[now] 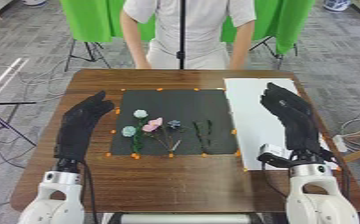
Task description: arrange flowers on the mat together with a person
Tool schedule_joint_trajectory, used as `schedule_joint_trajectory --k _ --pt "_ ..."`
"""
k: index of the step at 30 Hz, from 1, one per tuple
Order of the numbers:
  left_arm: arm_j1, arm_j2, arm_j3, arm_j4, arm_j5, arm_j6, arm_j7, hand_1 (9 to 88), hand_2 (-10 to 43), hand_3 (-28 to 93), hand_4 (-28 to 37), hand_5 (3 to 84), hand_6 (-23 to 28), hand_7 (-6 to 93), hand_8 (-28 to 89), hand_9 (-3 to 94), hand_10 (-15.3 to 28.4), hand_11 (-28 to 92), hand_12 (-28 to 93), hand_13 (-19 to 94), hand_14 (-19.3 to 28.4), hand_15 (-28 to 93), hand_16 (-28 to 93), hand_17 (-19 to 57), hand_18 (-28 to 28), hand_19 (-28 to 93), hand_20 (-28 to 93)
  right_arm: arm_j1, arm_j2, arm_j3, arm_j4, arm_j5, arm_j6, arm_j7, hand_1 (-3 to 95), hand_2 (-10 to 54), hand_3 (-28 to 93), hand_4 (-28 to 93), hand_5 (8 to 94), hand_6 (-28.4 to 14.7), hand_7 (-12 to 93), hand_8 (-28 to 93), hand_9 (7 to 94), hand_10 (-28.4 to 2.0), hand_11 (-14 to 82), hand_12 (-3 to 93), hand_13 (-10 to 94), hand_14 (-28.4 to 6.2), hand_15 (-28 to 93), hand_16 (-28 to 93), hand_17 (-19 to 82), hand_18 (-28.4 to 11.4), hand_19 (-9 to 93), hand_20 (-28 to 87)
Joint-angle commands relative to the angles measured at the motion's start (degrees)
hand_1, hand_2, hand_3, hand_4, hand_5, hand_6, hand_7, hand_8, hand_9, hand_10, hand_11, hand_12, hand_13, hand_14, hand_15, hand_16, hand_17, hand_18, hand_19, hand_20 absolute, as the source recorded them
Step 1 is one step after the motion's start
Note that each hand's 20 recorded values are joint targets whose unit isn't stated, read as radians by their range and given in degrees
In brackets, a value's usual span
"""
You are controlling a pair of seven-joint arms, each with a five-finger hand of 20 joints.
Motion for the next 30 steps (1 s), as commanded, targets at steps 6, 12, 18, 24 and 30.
schedule_joint_trajectory --k 6,12,18,24,30 --pt "1.3 -0.05 0.1 -0.55 -0.01 0.91 -0.24 22.2 -5.8 68 -20.3 50.1 1.6 11.3 -5 46.3 13.7 16 17 35 18.7 19 6 1.7 16.7 12 20 24.8 23.0 -1.8 17.0 -47.4 6.1 15.6 24.8 0.8 75 -18 51.5 -1.3 15 -9 50.3 -14.2 7.0 16.6 48 -12.1 14 21 28 -10.8 15 36" --pt "1.8 -0.16 0.08 -0.95 0.04 1.14 -0.44 22.2 -5.7 68 -20.4 49.9 1.6 11.1 -5 46.2 13.7 16 17 35 18.7 18 6 1.6 16.7 12 20 33.9 26.0 -9.9 26.8 -64.1 2.7 21.7 28.0 -5.3 75 -18 52.6 -1.0 16 -9 54.6 -14.1 11.2 18.4 55 -12.1 18 23 29 -12.7 25 40" --pt "2.2 -0.2 -0.05 -1.28 0.13 1.11 -0.7 22.2 -5.5 68 -20.2 49.8 1.7 11.1 -5 46.0 13.7 16 17 35 18.7 18 6 1.5 16.7 12 20 40.2 26.7 -16.3 33.4 -71.4 -5.8 26.8 31.5 -9.5 73 -22 59.4 0.2 17 -10 65.6 -13.8 19.0 21.3 66 -10.8 29 27 36 -13.7 35 42" --pt "2.5 -0.36 -0.22 -1.45 0.2 1.03 -0.92 22.2 -5.6 68 -20.2 49.7 1.8 11.0 -5 45.8 13.6 16 17 35 18.8 18 6 1.3 16.7 12 20 42.3 25.9 -18.3 37.1 -73.0 -12.8 27.5 30.4 -9.5 72 -24 62.7 0.5 16 -9 70.9 -13.2 20.4 22.0 72 -10.7 34 29 38 -16.0 46 44" --pt "3.1 -0.6 -0.55 -1.69 0.05 1.36 -0.96 22.3 -5.6 68 -20.3 49.7 1.8 10.8 -5 45.8 13.7 16 17 35 18.7 18 6 1.2 16.6 12 20 44.1 23.9 -19.3 41.3 -73.1 -16.6 26.3 29.9 -9.5 72 -24 63.6 0.4 16 -9 73.3 -12.4 20.8 22.0 74 -10.2 36 29 39 -16.3 48 43"
